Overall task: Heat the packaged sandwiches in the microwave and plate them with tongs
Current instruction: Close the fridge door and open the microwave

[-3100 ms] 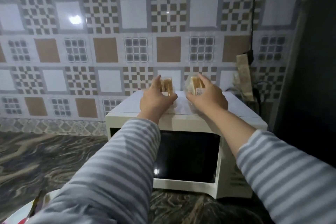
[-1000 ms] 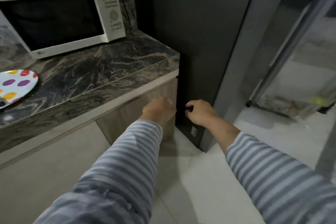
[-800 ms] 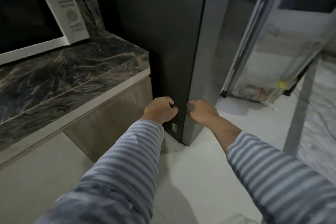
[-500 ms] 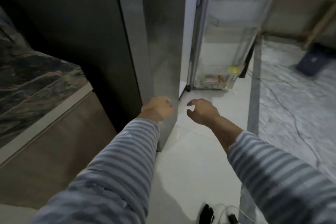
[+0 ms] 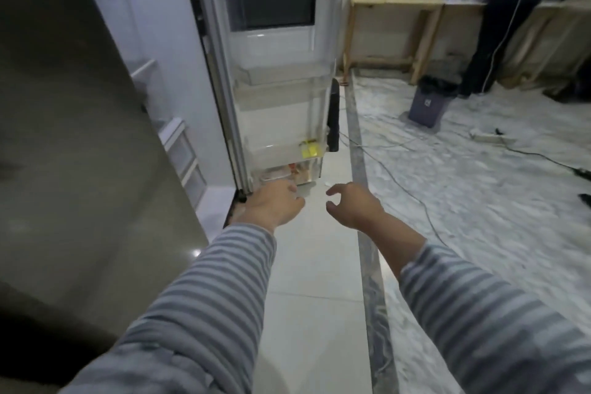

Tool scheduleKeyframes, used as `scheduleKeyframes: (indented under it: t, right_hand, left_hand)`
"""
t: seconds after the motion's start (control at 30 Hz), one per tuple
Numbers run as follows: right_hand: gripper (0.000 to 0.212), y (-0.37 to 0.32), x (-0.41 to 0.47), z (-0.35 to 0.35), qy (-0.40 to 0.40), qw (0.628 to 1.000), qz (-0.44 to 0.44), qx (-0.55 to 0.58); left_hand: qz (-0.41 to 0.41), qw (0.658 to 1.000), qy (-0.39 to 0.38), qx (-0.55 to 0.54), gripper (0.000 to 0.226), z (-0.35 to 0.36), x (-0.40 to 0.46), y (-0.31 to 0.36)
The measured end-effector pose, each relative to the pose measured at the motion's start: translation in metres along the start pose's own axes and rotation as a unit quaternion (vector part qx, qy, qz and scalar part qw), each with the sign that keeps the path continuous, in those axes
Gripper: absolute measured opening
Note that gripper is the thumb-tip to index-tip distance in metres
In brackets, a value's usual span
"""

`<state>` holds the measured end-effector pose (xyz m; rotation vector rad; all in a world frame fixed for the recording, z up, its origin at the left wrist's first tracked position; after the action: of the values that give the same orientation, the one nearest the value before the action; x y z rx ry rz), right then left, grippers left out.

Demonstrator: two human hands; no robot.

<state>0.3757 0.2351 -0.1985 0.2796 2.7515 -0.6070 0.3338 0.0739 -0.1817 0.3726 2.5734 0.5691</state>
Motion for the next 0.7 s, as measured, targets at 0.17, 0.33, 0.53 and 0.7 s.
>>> scheduleKeyframes:
  t: [0.17, 0.33, 0.53, 0.7]
  right_hand:
    - [0.039, 0.043, 0.072, -0.051, 0.02, 0.999, 0.024, 0.015]
    - [0.038, 0.08, 0.154, -0.111, 0.059, 0.995, 0.051, 0.058]
    - [0.038, 0.127, 0.243, -0.178, 0.084, 0.991, 0.069, 0.073]
    - [0.039, 0.171, 0.301, -0.222, 0.079, 0.991, 0.074, 0.077]
  left_hand:
    - [0.039, 0.999, -0.006, -0.005, 0.034, -0.021, 0.099, 0.054]
    - [0.072, 0.997, -0.007, 0.027, 0.032, -0.048, 0.206, 0.111]
    - [0.11, 0.992, 0.0, 0.055, 0.035, -0.086, 0.317, 0.182]
    - [0.125, 0.99, 0.004, 0.059, 0.036, -0.097, 0.389, 0.233]
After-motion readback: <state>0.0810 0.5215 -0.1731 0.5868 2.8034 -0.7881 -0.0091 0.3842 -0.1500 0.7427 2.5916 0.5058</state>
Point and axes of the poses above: each hand's wrist, its own x-axis towards the middle knuckle, its own z-axis out of the palm, y = z × x, the point moved 3 cm from there along x, towards the middle knuckle, and after that the axes turned 11 degrees about -y, right-handed, at the moved point
